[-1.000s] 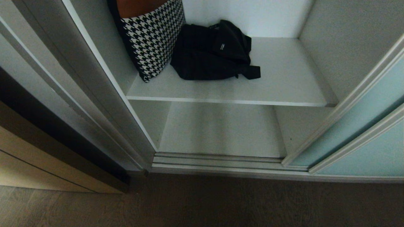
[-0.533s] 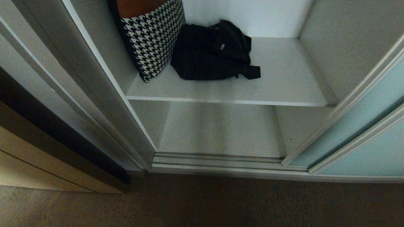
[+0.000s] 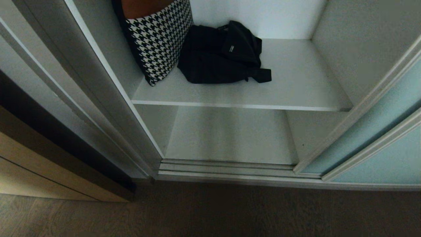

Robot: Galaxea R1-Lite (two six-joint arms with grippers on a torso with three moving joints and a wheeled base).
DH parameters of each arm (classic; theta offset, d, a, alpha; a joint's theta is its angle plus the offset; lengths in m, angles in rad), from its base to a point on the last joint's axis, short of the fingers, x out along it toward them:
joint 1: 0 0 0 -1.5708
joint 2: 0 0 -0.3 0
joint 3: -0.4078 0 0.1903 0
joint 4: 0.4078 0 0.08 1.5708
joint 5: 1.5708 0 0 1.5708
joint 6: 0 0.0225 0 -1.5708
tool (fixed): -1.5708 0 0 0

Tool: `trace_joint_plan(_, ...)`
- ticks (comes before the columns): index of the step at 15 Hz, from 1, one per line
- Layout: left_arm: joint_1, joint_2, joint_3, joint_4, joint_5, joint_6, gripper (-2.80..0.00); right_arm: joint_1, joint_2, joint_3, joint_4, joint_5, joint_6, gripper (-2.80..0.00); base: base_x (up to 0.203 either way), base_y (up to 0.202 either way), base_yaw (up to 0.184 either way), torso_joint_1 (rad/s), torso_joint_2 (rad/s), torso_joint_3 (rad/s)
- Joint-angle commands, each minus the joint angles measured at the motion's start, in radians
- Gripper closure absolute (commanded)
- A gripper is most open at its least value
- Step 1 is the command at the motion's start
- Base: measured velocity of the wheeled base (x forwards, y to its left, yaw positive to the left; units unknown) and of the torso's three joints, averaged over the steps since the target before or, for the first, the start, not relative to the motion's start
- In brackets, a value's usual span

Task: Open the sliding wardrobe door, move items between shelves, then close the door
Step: Close the door

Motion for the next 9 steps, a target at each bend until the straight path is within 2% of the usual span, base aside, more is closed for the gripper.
trace_joint_plan(1, 0.0, 0.001, 0.0, 0.0, 0.0, -0.001, 0.0, 0.001, 0.095, -0.266, 0.062, -0.004, 0.003, 0.0, 0.0, 0.0, 0.0, 0.0, 0.0, 0.0)
trace_joint_plan(3, 0.0, 0.001, 0.0, 0.0, 0.0, 0.0, 0.0, 0.004, 0.2, -0.458, 0.097, -0.021, 0.038, 0.0, 0.0, 0.0, 0.0, 0.0, 0.0, 0.0)
trace_joint_plan(6, 0.0, 0.001, 0.0, 0.0, 0.0, -0.001, 0.0, 0.021, 0.378, -0.73, 0.158, -0.114, 0.104, 0.0, 0.0, 0.0, 0.0, 0.0, 0.0, 0.0)
trace_joint_plan(7, 0.0, 0.001, 0.0, 0.0, 0.0, 0.0, 0.0, 0.043, 0.439, -0.81, 0.188, -0.155, 0.119, 0.0, 0.0, 0.0, 0.0, 0.0, 0.0, 0.0)
trace_joint_plan(9, 0.0, 0.001, 0.0, 0.0, 0.0, 0.0, 0.0, 0.097, 0.564, -0.923, 0.239, -0.315, 0.134, 0.0, 0.0, 0.0, 0.0, 0.0, 0.0, 0.0)
